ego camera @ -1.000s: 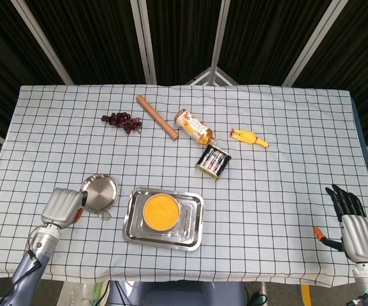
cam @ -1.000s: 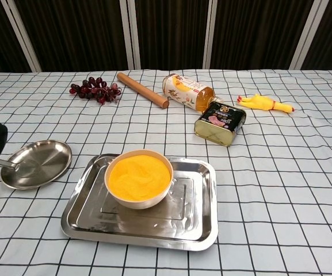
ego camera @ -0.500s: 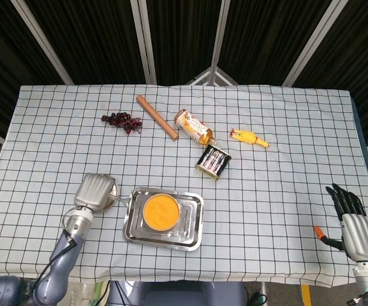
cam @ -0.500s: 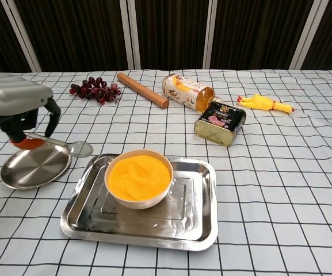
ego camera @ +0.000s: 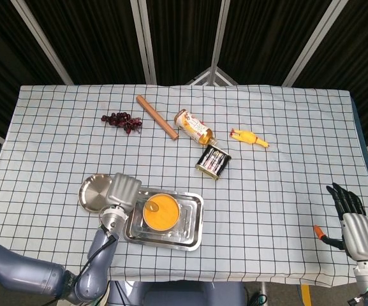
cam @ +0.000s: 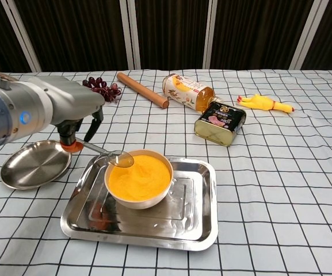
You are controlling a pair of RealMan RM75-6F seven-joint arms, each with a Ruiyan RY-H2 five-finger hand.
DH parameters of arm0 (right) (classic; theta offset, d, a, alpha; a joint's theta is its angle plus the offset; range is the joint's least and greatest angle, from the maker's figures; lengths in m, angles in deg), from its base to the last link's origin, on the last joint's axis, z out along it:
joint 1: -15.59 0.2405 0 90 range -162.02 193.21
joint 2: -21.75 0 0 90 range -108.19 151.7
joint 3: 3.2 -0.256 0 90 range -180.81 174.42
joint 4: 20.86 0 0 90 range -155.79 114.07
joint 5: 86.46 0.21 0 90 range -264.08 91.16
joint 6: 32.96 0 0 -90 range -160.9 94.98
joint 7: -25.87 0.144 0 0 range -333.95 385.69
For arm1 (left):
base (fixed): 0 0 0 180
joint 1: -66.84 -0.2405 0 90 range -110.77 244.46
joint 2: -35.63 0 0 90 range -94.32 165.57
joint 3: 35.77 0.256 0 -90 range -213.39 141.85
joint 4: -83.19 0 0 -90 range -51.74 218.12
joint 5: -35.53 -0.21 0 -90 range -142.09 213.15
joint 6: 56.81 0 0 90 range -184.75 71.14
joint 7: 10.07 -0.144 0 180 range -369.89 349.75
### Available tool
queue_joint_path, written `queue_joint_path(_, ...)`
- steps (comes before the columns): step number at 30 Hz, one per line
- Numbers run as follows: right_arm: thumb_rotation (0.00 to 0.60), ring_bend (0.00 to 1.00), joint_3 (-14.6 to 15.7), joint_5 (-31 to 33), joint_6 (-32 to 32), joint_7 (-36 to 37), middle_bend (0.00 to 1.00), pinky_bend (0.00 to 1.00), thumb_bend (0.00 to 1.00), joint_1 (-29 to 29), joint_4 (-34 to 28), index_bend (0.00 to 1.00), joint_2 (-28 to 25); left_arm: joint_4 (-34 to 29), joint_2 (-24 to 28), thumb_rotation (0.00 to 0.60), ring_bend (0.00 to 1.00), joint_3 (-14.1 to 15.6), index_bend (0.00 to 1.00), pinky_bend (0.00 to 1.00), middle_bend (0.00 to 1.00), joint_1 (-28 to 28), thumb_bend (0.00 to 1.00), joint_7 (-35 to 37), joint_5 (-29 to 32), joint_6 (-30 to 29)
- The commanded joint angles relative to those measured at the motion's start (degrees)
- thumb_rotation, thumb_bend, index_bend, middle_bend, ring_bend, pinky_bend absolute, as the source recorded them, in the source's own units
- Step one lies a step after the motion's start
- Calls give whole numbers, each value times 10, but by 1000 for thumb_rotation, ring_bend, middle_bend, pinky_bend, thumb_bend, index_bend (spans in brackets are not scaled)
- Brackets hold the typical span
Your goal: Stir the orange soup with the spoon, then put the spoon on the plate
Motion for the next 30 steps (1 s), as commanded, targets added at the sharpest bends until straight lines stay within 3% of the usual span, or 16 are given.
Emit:
queue_joint_path(1, 600, 0, 0, 0, 0, 2, 0, 0, 339, 0, -1, 0, -1, 19, -19, 600, 1000, -3, 532, 1000, 1000, 20, 533, -14, 21, -12)
queue_joint_path(6, 600, 0, 0, -1, 0, 4, 0, 0, 339, 1, -1, 0, -2, 41, -46, 600, 1000, -8, 527, 1000, 1000, 42, 515, -20, 48, -21)
queue_joint_path(17, 600, 0, 0, 0, 1, 7, 0, 0, 339, 0, -1, 0, -3, 44, -55, 600, 1000, 3, 445, 1000, 1000, 58, 313, 2, 37, -25)
queue_joint_path(25, 600, 0, 0, 2, 0, 8, 0, 0, 339, 0, -1, 0, -3, -3, -16, 600, 998, 20, 402, 1000, 999, 41, 253, 44, -3, -32)
queue_joint_path(30, 600, 0, 0, 3, 0, 6, 0, 0, 339, -1, -2, 0, -3, -48, 45, 600, 976, 67, 392, 1000, 981, 9, 221, 87, -77, -41)
